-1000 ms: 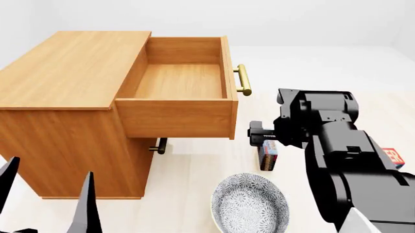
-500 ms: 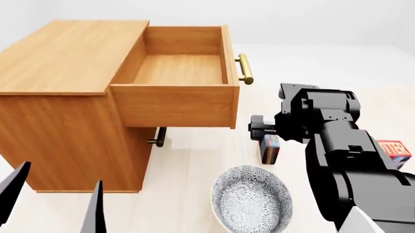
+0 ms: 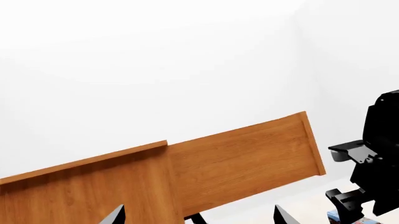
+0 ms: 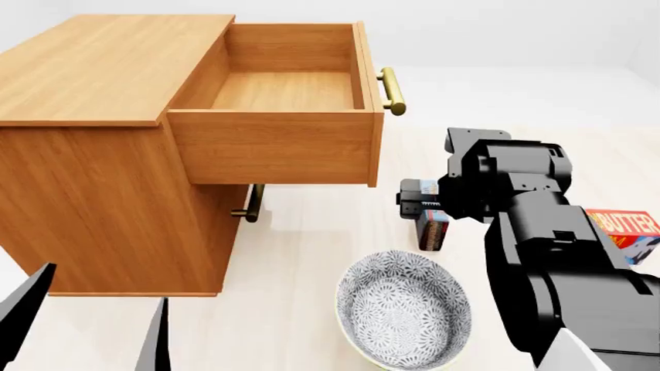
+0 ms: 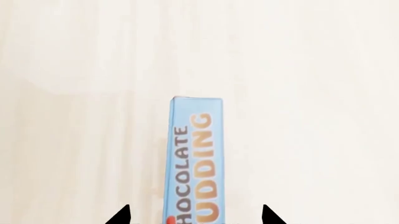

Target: Put the chocolate pudding in the top drawer of the cabinet and close it.

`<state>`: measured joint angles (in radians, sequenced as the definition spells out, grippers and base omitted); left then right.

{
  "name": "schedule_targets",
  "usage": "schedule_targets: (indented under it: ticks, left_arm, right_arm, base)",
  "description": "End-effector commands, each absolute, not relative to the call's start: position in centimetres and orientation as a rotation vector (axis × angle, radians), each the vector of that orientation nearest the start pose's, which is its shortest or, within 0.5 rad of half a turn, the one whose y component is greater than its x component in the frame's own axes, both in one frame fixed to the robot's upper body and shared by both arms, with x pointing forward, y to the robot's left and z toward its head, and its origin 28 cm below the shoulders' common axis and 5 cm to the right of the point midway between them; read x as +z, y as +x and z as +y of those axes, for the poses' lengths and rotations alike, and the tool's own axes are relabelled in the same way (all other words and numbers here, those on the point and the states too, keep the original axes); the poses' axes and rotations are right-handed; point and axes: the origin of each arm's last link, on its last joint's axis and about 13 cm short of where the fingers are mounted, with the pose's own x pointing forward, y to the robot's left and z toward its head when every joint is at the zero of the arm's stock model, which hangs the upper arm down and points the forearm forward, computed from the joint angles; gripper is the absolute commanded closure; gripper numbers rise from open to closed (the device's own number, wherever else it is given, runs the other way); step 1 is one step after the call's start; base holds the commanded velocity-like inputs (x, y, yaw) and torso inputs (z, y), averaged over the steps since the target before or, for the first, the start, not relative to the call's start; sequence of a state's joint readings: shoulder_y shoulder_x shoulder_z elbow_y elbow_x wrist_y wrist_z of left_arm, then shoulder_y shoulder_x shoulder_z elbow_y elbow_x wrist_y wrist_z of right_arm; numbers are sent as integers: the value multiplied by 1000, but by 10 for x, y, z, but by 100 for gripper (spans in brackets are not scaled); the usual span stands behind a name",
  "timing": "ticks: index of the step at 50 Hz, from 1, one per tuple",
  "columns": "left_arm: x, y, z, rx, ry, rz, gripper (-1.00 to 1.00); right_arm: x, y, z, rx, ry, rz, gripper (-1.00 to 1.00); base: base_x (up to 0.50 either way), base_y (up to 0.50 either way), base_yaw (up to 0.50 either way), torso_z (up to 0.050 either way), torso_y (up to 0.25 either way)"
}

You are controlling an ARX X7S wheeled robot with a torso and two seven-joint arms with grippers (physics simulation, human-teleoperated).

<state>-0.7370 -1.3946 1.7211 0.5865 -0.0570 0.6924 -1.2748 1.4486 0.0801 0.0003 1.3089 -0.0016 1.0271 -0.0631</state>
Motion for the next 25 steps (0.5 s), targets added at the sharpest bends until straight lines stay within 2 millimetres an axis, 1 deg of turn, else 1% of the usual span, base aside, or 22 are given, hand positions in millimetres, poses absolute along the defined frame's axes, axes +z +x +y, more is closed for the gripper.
schedule_targets:
  ticks: [1,9,16,25]
  left_arm:
    - [130,104,280,-269,176,-538,-100]
    - [129,107,279,-261,190,-531,-100]
    - [130,106,280,-262,175,-534,-100]
    - [129,107,280,-270,169,-540,-100]
  right_arm:
    - [193,397,-129,-24,50,881,-100]
    - [193,397,-129,-24,50,881,-100]
    - [193,397,-129,-24,50,881,-100]
    - [193,397,-129,-24,50,881,-100]
  base:
    - [0,0,0,0,0]
    - [0,0,0,-2,0]
    - [0,0,0,-49,31]
    - [0,0,0,0,0]
